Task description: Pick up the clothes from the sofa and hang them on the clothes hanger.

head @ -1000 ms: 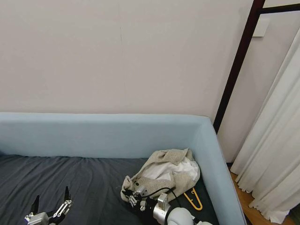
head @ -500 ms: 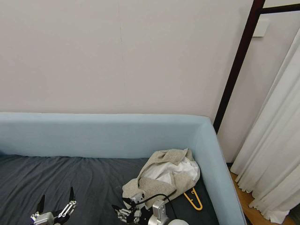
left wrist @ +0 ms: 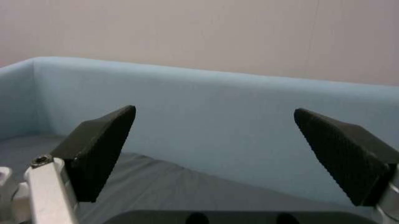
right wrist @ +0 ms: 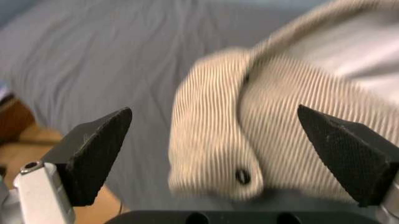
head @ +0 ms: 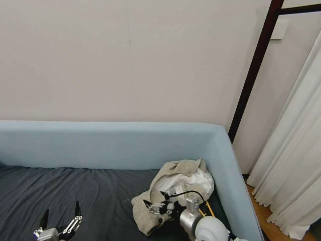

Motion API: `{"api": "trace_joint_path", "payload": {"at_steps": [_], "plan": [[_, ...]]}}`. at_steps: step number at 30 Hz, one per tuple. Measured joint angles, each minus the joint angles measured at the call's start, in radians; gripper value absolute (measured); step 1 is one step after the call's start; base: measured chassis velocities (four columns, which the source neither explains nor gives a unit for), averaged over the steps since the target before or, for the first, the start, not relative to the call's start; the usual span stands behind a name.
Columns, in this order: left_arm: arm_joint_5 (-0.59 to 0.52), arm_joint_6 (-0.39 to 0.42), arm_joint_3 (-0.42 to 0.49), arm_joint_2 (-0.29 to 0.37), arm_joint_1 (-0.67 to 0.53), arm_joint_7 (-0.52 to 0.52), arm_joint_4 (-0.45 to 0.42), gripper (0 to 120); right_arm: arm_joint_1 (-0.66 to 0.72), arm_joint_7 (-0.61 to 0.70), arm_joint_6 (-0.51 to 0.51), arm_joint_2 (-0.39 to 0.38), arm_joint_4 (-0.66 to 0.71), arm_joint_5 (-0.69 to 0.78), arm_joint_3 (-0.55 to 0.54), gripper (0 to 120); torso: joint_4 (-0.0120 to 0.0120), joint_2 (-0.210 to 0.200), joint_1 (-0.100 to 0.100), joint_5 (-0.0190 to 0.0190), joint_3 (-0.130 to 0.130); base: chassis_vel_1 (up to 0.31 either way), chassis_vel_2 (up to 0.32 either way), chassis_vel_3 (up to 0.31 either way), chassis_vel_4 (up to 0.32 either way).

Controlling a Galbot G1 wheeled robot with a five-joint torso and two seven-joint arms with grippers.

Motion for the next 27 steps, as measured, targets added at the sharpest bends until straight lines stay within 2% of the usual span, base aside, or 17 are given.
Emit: {"api": "trace_joint_path", "payload": {"at_steps": [2, 3, 6, 12, 20, 24, 27], "plan": [[0.000, -0.001, -0.001, 0.001, 0.002, 0.000, -0.002, 100, -0.008, -0.147, 0.037, 0.006, -0.070, -0.096, 0.015, 100, 0.0000, 0.000, 0.000, 0.0000, 0.000, 0.000, 0.000, 0.000, 0.000], [0.000, -0.001, -0.001, 0.001, 0.002, 0.000, -0.002, 100, -0.008, -0.147, 0.037, 0.006, -0.070, -0.096, 0.015, 100, 0.0000, 0.000, 0.000, 0.0000, 0.000, 0.000, 0.000, 0.000, 0.000], [0.000, -0.002, -0.003, 0.002, 0.006, 0.000, -0.005, 100, -0.007, -0.312, 0.127, 0.025, -0.175, -0.181, 0.022, 100, 0.0003, 0.000, 0.000, 0.0000, 0.000, 0.000, 0.000, 0.000, 0.000], [0.000, -0.005, -0.004, -0.002, 0.009, -0.001, -0.006, 100, -0.002, -0.464, 0.221, 0.053, -0.299, -0.248, 0.039, 100, 0.0001, 0.000, 0.000, -0.0001, 0.000, 0.000, 0.000, 0.000, 0.000], [0.000, -0.005, -0.005, -0.004, 0.006, -0.001, -0.006, 100, 0.005, -0.564, 0.274, 0.075, -0.360, -0.270, 0.043, 99, 0.0001, 0.000, 0.000, -0.0001, 0.000, 0.000, 0.000, 0.000, 0.000], [0.000, -0.005, -0.004, -0.007, 0.005, -0.001, -0.007, 100, 0.008, -0.587, 0.290, 0.084, -0.392, -0.302, 0.037, 90, 0.0001, 0.000, 0.000, -0.0001, 0.000, 0.000, 0.000, 0.000, 0.000], [0.001, -0.005, -0.005, -0.008, 0.005, -0.001, -0.007, 100, 0.002, -0.591, 0.294, 0.091, -0.396, -0.307, 0.028, 77, 0.0001, 0.000, 0.000, -0.0001, 0.000, 0.000, 0.000, 0.000, 0.000]]}}
